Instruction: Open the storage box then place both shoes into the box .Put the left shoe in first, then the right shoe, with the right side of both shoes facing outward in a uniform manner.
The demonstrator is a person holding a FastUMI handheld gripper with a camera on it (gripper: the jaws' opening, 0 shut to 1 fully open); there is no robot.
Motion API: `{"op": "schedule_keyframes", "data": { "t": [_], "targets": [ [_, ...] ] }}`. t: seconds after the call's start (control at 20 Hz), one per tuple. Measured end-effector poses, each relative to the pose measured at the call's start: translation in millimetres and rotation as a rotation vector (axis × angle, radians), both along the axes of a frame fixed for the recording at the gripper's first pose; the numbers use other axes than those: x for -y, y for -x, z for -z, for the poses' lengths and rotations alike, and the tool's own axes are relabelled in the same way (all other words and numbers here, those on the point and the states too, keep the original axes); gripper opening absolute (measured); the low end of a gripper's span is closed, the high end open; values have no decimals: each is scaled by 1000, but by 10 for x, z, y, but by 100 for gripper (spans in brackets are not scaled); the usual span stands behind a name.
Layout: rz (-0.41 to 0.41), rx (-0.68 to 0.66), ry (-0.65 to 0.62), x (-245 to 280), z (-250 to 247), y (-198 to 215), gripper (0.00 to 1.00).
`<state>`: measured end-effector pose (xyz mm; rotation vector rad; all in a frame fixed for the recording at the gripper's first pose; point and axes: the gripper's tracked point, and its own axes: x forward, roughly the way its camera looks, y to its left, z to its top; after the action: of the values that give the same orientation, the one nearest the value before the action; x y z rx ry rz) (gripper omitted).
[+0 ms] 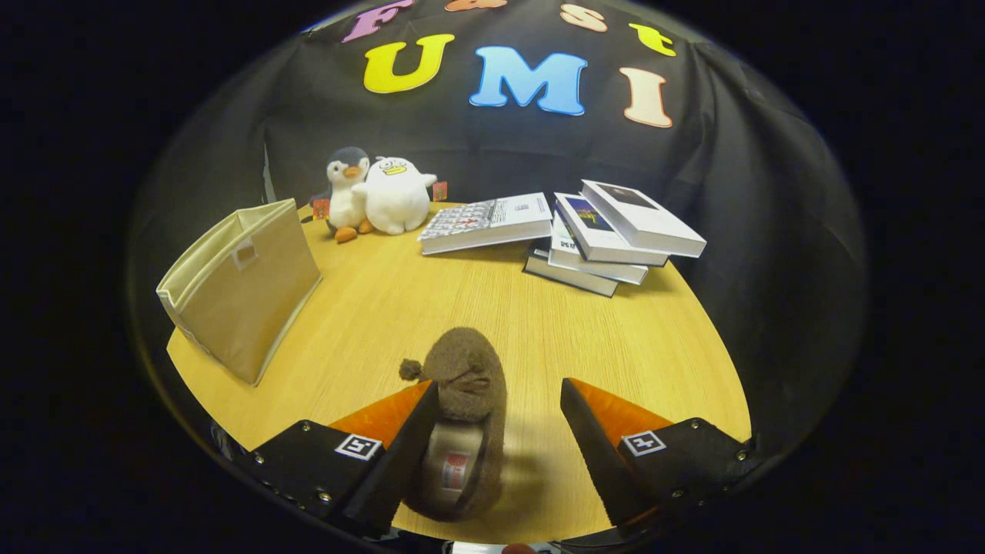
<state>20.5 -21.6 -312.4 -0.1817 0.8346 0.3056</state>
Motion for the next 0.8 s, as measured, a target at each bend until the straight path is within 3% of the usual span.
{"op": "schedule_keyframes", "data": {
  "t": [0.55, 0.8],
  "targets": [
    [-82, -110, -9, 34, 419, 158, 98],
    [-61, -157, -40, -3, 597, 169, 98]
  ]
}}
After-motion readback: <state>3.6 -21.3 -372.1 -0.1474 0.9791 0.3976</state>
